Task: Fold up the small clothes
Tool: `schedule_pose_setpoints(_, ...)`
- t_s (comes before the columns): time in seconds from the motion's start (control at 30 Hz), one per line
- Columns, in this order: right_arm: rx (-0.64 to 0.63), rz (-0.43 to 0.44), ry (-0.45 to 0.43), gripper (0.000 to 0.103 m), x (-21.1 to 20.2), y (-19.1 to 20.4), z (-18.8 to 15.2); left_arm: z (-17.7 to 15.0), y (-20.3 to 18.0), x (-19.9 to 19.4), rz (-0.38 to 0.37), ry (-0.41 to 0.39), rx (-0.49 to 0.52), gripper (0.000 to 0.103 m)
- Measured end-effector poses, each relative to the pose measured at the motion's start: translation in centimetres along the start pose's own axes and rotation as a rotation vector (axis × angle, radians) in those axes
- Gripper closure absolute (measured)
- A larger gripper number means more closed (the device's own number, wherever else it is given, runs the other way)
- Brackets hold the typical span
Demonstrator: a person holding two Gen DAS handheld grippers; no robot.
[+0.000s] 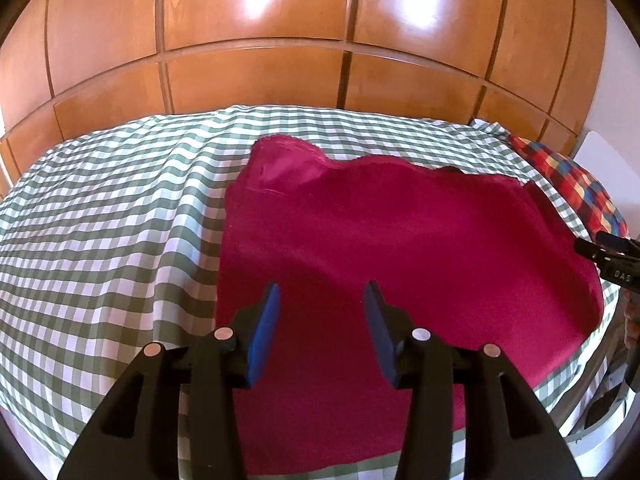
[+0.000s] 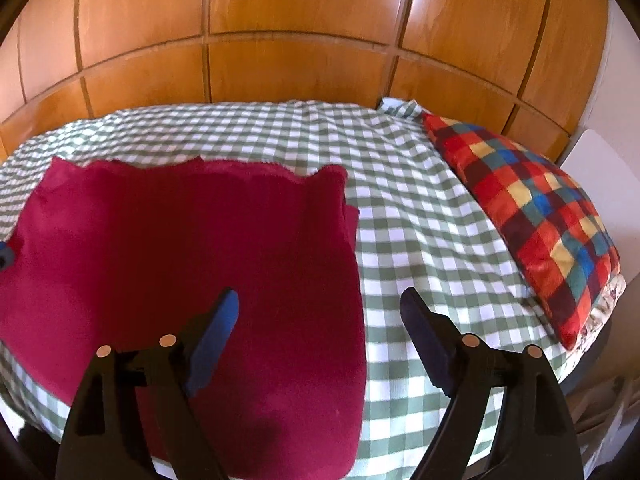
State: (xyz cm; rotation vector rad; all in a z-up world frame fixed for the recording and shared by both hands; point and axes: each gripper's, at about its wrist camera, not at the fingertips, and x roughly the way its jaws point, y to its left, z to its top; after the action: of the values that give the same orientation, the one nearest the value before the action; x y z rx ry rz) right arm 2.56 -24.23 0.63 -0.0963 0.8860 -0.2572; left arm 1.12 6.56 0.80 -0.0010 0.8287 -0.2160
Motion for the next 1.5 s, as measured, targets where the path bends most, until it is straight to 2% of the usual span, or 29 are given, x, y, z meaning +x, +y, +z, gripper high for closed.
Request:
schedule_pose_setpoints(0.2,0.028,0.019,0.046,0.019,0.7,-0.8,-1.2,-0.4,-0.6,-0.1,-0.015,0.002,0.003,0.057)
schedule_pose_setpoints(0.27,0.064,0.057,0.063,0.017,1.0,-1.5,-1.6,-0.5,-0.8,-0.1,-0.017,0.002,0.011,0.056)
schedule_pose_setpoints(0.37,0.175,0.198,0.108,0.016,2.1,-3.4,-2.4,-0.6,-1.0,0.2,-0.022,0.013,0.014,0.055)
schedule_pose_setpoints(0.4,0.253,0.285,0.137,0.016,2.8,-4.5,-3.0,-0.6,-1.0,0.3,-0.024,0.019,0.01,0.054)
schedule_pose_setpoints(0.5,0.415,0.445,0.182,0.016,4.5,-6.6,-4.6,-0.7,-1.1,0.4,-0.017,0.028,0.006,0.053)
schedule_pose_setpoints(0.6,0.427,0.511,0.171,0.018,4.4,-6.9,-5.2,-0.6,-1.2,0.8,0.018,0.045,0.009,0.048)
schedule_pose_setpoints(0.63,0.423,0.53,0.173,0.024,4.3,-6.9,-5.3,-0.6,-1.3,0.9,0.026,0.05,0.007,0.048)
schedule_pose_setpoints(0.67,0.414,0.54,0.174,0.035,4.1,-6.7,-5.3,-0.6,-1.3,1.0,0.031,0.052,0.008,0.048)
schedule_pose_setpoints(0.73,0.409,0.555,0.18,0.043,4.1,-6.4,-5.4,-0.6,-1.4,1.2,0.044,0.053,0.008,0.048)
schedule_pose_setpoints(0.87,0.425,0.588,0.193,0.046,4.4,-6.1,-5.3,-0.6,-1.6,1.3,0.062,0.05,0.009,0.048)
schedule_pose_setpoints(0.9,0.428,0.594,0.197,0.049,4.4,-6.2,-5.1,-0.6,-1.6,1.3,0.066,0.049,0.01,0.048)
schedule_pose_setpoints(0.97,0.427,0.61,0.203,0.063,4.5,-5.7,-4.8,-0.6,-1.7,1.2,0.074,0.048,0.017,0.048)
schedule_pose_setpoints(1.07,0.406,0.609,0.206,0.073,4.3,-4.8,-4.3,-0.5,-1.7,1.2,0.081,0.046,0.02,0.048)
schedule_pose_setpoints(1.27,0.38,0.623,0.141,0.079,1.8,-3.8,-2.0,-0.4,-1.4,1.0,0.073,0.042,0.012,0.048)
schedule_pose_setpoints(1.5,0.2,0.685,0.02,0.08,-3.2,1.2,3.8,-0.3,-0.5,0.4,0.061,0.035,-0.007,0.048)
